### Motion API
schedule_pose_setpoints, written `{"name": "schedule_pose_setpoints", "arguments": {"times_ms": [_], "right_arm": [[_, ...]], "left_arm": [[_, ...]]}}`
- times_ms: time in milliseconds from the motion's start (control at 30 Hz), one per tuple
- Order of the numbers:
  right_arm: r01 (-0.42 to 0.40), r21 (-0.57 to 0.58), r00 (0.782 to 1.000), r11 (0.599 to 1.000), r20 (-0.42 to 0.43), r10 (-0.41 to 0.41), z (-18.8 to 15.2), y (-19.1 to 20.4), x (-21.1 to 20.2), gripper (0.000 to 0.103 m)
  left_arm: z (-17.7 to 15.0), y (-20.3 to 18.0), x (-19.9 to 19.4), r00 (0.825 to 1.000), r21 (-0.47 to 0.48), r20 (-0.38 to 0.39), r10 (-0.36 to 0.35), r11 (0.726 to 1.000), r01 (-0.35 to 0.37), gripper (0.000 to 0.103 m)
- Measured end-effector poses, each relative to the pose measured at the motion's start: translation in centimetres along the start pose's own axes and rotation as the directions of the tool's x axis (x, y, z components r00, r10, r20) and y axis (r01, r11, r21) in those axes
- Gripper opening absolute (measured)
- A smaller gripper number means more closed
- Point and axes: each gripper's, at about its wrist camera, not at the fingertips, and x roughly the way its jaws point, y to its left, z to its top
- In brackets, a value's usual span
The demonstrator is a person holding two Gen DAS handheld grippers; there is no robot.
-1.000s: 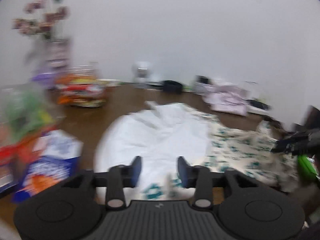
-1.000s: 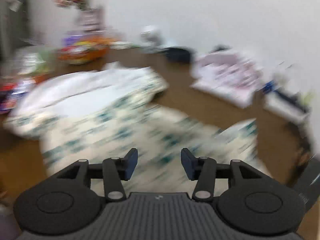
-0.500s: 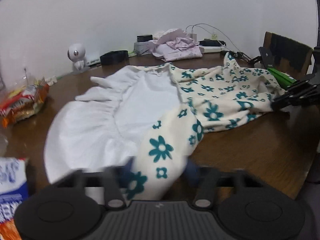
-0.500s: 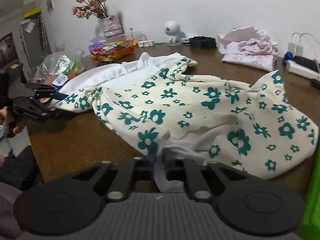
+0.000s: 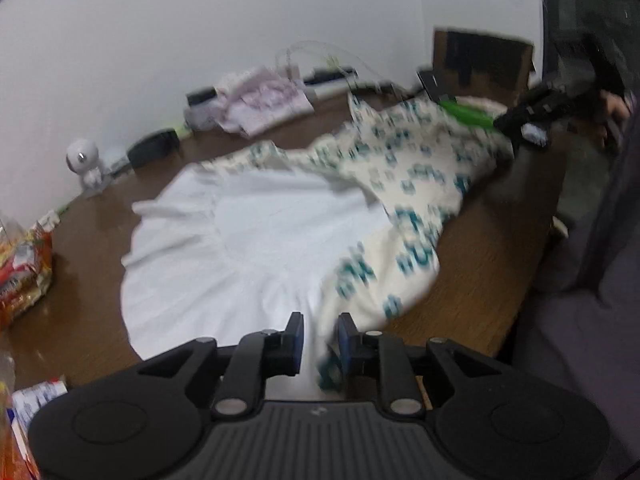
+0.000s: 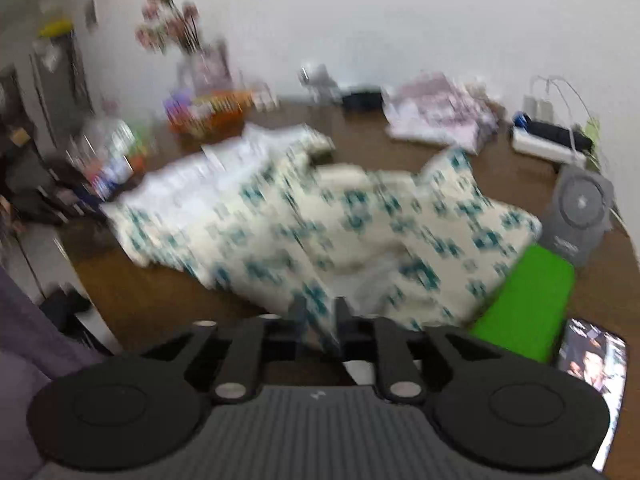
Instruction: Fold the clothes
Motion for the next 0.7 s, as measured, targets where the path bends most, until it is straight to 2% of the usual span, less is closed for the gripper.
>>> {"name": "schedule_pose_setpoints", "arguments": {"times_ms": [33, 67, 133, 233, 300, 333, 400, 433, 467, 533, 600, 667, 700], "right_arm": [[-0.003, 0.004, 1.000, 1.000, 0.011, 0.003, 0.6, 0.0, 0.5, 0.045], [-0.005, 0.009, 1.000, 1.000, 0.022, 0.005, 1.2, 0.0, 1.0, 0.046], [0.007, 0.010, 1.000, 1.000, 0.014, -0.008, 2.6, -0.2, 2.8, 0.046], [0.086, 0.018, 0.996, 0.996, -0.019, -0.086, 5.1, -0.9, 6.1, 0.046], [0.140, 0.031, 0.990, 0.990, -0.028, -0.140, 6.3, -1.5, 7.8, 0.046], [0.165, 0.037, 0.986, 0.986, -0.028, -0.164, 6.7, -1.8, 8.4, 0.046], [0.201, 0.057, 0.979, 0.978, -0.028, -0.200, 6.9, -2.5, 9.4, 0.046], [0.215, 0.067, 0.976, 0.974, -0.029, -0.214, 7.0, -2.8, 9.8, 0.046], [0.221, 0.076, 0.975, 0.972, -0.030, -0.219, 6.9, -3.1, 10.1, 0.047], [0.235, 0.101, 0.972, 0.967, -0.030, -0.233, 6.7, -4.0, 10.3, 0.052], [0.262, 0.130, 0.965, 0.956, -0.032, -0.260, 6.6, -5.0, 10.5, 0.053], [0.272, 0.159, 0.962, 0.949, -0.036, -0.269, 6.5, -6.0, 10.7, 0.054], [0.269, 0.169, 0.963, 0.948, -0.041, -0.265, 6.5, -6.5, 11.0, 0.054]], "left_arm": [[1.0, 0.7, 0.1, 0.999, -0.006, 0.031, 0.022, 1.000, -0.022, 0.047], [2.3, 1.6, 0.6, 0.996, -0.016, 0.064, 0.057, 0.998, -0.056, 0.063], [5.6, 4.0, 2.9, 0.990, -0.052, 0.097, 0.099, 0.994, -0.095, 0.070], [10.8, 9.0, 8.7, 0.998, -0.182, 0.036, 0.058, 0.982, -0.051, 0.070], [13.9, 12.2, 13.5, 0.998, -0.292, -0.047, 0.034, 0.955, -0.046, 0.070], [15.2, 13.4, 15.8, 0.996, -0.317, -0.083, 0.042, 0.946, -0.067, 0.070], [16.8, 15.0, 20.5, 0.977, -0.246, -0.161, 0.143, 0.952, -0.180, 0.070], [16.9, 15.7, 22.2, 0.965, -0.206, -0.187, 0.183, 0.953, -0.220, 0.070], [16.7, 16.6, 23.9, 0.959, -0.182, -0.206, 0.193, 0.956, -0.231, 0.070], [15.5, 18.7, 26.5, 0.960, -0.199, -0.244, 0.136, 0.962, -0.186, 0.068], [14.1, 20.4, 27.5, 0.964, -0.287, -0.259, 0.064, 0.948, -0.140, 0.067], [13.3, 21.3, 27.4, 0.977, -0.346, -0.210, 0.019, 0.934, -0.093, 0.064], [13.0, 21.6, 27.1, 0.984, -0.368, -0.176, 0.002, 0.928, -0.068, 0.058]]}}
